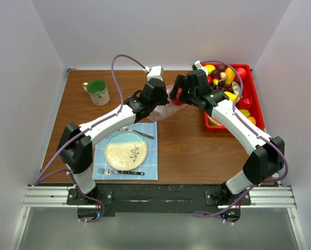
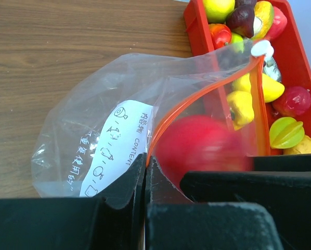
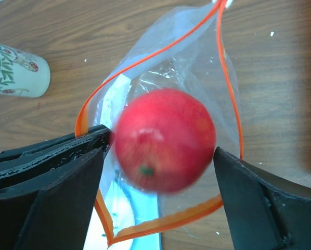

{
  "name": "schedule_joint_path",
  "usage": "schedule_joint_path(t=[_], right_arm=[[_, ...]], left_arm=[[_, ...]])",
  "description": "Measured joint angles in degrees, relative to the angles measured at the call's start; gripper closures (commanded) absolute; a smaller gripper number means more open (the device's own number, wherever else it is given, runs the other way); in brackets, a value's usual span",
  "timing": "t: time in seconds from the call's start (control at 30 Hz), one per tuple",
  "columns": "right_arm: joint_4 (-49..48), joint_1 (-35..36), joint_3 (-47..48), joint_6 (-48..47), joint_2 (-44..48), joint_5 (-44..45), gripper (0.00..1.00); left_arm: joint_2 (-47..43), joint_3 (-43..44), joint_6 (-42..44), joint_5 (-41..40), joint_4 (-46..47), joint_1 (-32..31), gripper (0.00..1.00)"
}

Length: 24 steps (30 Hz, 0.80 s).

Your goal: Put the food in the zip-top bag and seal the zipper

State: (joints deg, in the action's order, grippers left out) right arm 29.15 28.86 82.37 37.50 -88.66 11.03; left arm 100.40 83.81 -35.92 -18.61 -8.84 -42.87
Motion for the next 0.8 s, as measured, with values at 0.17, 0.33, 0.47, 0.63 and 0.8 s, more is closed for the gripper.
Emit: schedule_joint_path(t=[0.17,0.33,0.47,0.63,0.8], right_arm=[[0.9,0.0,1.8,-0.7,0.1,0.0,0.01],[2.9,0.0,3.8,-2.1,1.0,1.7,0.01],[5.4,-2.7,3.8,-3.6,4.3,3.7,0.01],[5.7,-16.6,1.3,-4.9,8.4,3.6,0.02],[5.1,-24.4,0.5,-5.2,3.2,2.4,0.01]], left_arm=[[0.0,0.5,-0.5,0.0,0.0,0.0,1.0],[0.0,0.7,-0.5,0.2,0.0,0.0,1.0],[0.2,1.5,-0.5,0.2,-0.3,0.2,1.0],[0.6,2.5,-0.5,0.2,-0.3,1.6,1.0],[1.6,3.8,-0.5,0.3,-0.5,2.5,1.0]])
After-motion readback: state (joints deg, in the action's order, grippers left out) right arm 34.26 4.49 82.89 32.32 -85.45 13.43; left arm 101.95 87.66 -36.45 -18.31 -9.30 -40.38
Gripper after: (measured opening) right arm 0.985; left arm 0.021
